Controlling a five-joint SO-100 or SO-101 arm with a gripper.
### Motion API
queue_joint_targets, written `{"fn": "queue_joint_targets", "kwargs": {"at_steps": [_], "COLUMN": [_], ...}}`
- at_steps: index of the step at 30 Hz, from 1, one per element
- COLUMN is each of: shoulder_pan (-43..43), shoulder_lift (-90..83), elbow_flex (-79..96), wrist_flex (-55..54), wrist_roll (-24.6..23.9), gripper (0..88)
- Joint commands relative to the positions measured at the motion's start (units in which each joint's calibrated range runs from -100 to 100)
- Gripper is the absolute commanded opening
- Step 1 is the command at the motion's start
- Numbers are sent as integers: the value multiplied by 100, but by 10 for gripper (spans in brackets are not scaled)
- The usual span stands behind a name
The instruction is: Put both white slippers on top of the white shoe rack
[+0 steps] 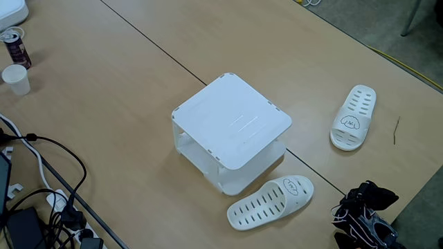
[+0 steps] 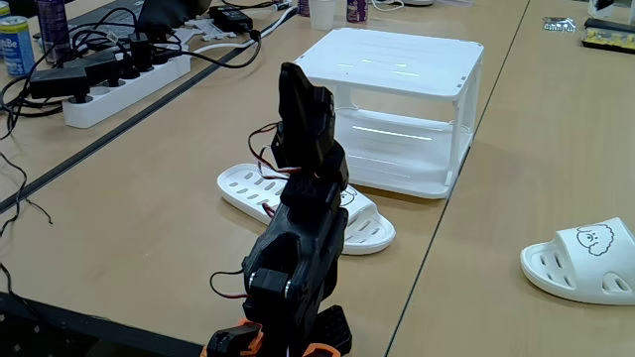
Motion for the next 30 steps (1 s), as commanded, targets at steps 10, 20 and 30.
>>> {"fn": "queue_joint_targets", "kwargs": {"at_steps": [10,20,30], "shoulder_pan": [853,1815,2350], "shoulder_lift": [262,271,1297], "elbow_flex": [-1092,-2779,-1696], "wrist_flex": [3581,8361,10190], "wrist_roll": [42,42,42], "gripper": [8,8,8]}}
